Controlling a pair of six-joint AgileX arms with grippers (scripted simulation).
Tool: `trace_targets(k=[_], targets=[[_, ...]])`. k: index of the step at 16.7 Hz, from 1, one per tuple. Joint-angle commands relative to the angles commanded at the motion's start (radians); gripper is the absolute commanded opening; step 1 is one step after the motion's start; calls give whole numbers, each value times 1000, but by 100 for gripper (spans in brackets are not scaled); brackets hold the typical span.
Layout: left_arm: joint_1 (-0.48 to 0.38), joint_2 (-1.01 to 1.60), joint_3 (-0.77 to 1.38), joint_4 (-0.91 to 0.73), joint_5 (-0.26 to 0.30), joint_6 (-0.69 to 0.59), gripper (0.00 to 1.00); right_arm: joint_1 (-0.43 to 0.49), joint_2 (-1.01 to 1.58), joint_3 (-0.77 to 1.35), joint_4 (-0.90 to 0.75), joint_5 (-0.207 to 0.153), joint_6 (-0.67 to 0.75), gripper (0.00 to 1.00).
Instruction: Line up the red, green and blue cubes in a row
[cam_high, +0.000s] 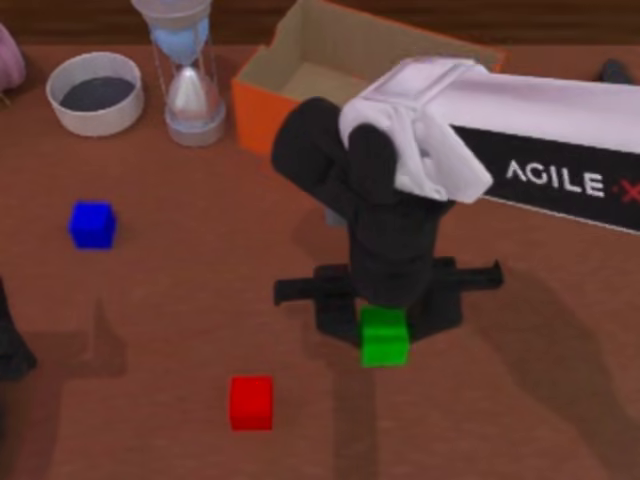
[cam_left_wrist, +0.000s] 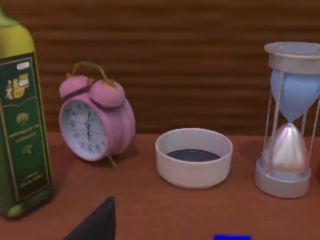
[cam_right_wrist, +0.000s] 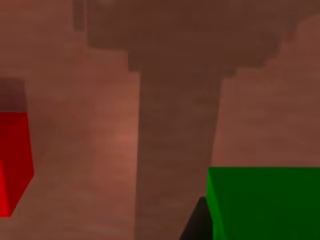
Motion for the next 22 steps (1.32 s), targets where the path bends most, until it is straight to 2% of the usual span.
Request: trace_targets(k=[4,11,17,22], targets=[[0,0,0,0,0,0,100,85,-52,-52,22,5,134,0],[0,0,0,0,0,0,100,86,-46,-64,39,4,139,0],[0,0,0,0,0,0,100,91,19,-196,245,5,145,0],[0,0,0,0,0,0,100,93,32,-219,274,6,145,0]])
